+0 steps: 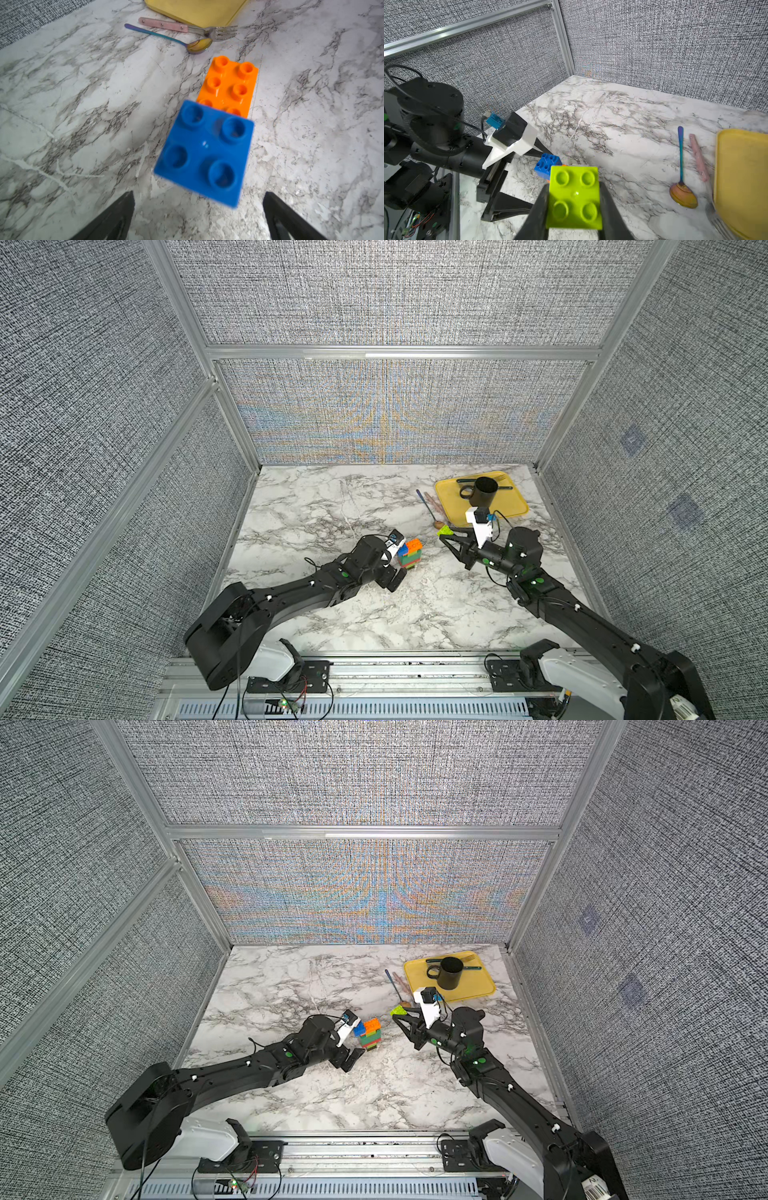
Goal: Assemble a carrot with lego
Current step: Adjust the lego brick at the center of the board.
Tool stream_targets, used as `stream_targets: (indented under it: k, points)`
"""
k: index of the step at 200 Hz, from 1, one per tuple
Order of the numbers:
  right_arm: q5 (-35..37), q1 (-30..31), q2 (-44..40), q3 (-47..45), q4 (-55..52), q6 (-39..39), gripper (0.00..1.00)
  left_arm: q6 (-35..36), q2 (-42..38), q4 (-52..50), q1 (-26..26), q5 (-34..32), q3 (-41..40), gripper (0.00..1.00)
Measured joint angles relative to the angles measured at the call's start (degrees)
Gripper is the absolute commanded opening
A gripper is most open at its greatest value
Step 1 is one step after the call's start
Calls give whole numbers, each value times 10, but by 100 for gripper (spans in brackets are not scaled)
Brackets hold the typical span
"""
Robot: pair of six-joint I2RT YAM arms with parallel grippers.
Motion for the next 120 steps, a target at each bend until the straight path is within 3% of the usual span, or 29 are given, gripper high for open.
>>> stream_targets:
  k: [120]
  points:
    - [-3, -2, 12, -11, -10, 2, 14, 20, 44, 37, 1, -79, 16, 100]
